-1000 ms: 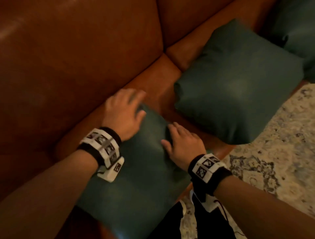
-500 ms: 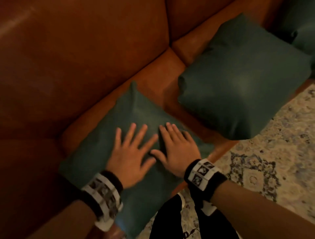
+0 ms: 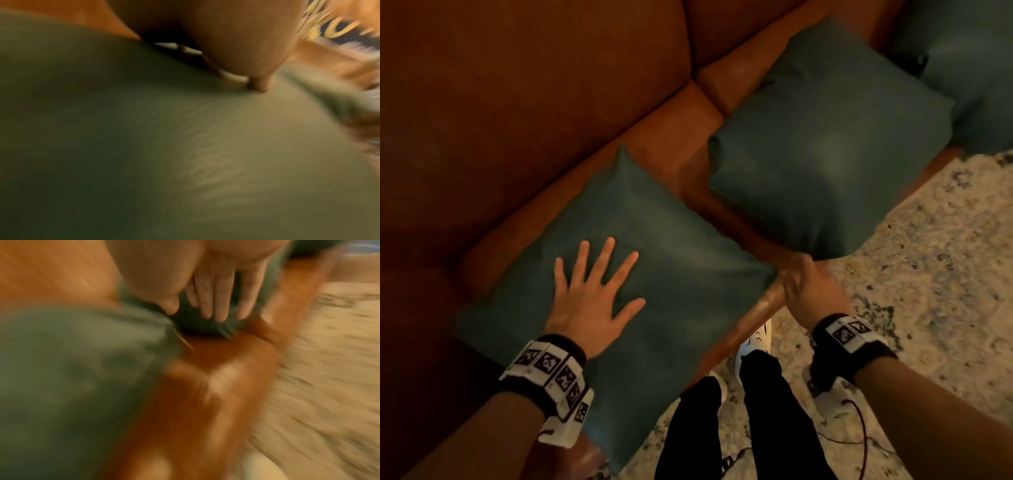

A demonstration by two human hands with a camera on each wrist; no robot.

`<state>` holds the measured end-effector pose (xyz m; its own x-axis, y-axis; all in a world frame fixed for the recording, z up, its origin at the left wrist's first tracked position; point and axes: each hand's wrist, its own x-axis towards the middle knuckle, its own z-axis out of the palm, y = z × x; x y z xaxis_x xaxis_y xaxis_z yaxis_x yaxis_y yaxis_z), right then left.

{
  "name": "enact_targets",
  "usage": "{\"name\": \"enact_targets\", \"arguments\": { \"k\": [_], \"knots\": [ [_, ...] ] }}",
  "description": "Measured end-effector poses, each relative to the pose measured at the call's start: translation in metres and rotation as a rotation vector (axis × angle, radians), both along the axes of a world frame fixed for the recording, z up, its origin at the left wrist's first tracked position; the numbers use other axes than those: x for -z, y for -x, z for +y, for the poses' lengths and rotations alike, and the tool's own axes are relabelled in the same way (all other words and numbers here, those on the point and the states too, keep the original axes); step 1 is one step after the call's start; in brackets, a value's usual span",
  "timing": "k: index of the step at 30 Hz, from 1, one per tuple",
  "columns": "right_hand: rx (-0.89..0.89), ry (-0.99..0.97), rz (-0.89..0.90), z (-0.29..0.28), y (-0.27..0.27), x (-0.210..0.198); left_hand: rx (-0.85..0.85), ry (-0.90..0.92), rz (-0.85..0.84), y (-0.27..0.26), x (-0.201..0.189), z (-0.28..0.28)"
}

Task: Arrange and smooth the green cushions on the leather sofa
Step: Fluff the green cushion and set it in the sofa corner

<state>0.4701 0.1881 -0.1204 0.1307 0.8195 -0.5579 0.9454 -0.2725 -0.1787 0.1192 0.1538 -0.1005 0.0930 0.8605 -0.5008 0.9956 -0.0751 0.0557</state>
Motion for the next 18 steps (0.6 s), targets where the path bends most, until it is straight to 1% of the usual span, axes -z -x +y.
{"name": "enact_targets", "arguments": {
  "k": [1, 2, 3, 4, 5, 6, 7, 8, 9, 10, 11, 12, 13, 14, 15, 16, 17, 18],
  "knots": [
    [-0.061, -0.134, 0.081, 0.002, 0.014, -0.015, -0.028, -0.070, -0.085, -0.011, -0.010, -0.002],
    [-0.150, -0.189, 0.177, 0.004, 0.034, -0.030, -0.040, -0.177, -0.234, -0.026, -0.019, -0.007],
    [-0.231, -0.157, 0.296, 0.005, 0.056, -0.039, -0.024, -0.273, -0.410, -0.043, -0.025, -0.019],
    [-0.303, -0.038, 0.407, 0.007, 0.076, -0.038, -0.043, -0.274, -0.582, -0.062, -0.029, -0.032],
    [-0.368, 0.164, 0.475, 0.009, 0.093, -0.033, -0.142, -0.160, -0.712, -0.077, -0.032, -0.044],
    [-0.426, 0.361, 0.482, 0.013, 0.106, -0.024, -0.340, -0.012, -0.829, -0.083, -0.032, -0.054],
    [-0.484, 0.482, 0.422, 0.020, 0.111, -0.013, -0.662, 0.175, -0.930, -0.079, -0.027, -0.061],
    [-0.534, 0.520, 0.309, 0.029, 0.109, -0.004, -1.011, 0.369, -0.990, -0.069, -0.021, -0.067],
    [-0.572, 0.507, 0.175, 0.038, 0.100, 0.001, -1.264, 0.528, -0.976, -0.052, -0.016, -0.077],
    [-0.614, 0.475, 0.074, 0.047, 0.089, 0.003, -1.374, 0.603, -0.953, -0.034, -0.012, -0.088],
    [-0.648, 0.471, 0.026, 0.054, 0.075, 0.002, -1.415, 0.595, -0.899, -0.016, -0.008, -0.099],
    [-0.688, 0.486, 0.003, 0.059, 0.063, -0.003, -1.422, 0.546, -0.851, -0.003, -0.008, -0.110],
    [-0.723, 0.511, 0.000, 0.060, 0.054, -0.011, -1.362, 0.485, -0.773, 0.007, -0.008, -0.124],
    [-0.774, 0.541, 0.010, 0.059, 0.053, -0.024, -1.209, 0.433, -0.678, 0.013, -0.010, -0.135],
    [-0.821, 0.576, 0.037, 0.056, 0.059, -0.034, -1.051, 0.431, -0.609, 0.010, -0.015, -0.139],
    [-0.869, 0.626, 0.082, 0.049, 0.073, -0.041, -0.936, 0.456, -0.610, -0.002, -0.022, -0.138],
    [-0.920, 0.695, 0.123, 0.037, 0.091, -0.044, -0.941, 0.494, -0.729, -0.023, -0.029, -0.137],
    [-0.935, 0.773, 0.183, 0.023, 0.111, -0.044, -0.924, 0.532, -0.875, -0.047, -0.029, -0.125]
  ]
}}
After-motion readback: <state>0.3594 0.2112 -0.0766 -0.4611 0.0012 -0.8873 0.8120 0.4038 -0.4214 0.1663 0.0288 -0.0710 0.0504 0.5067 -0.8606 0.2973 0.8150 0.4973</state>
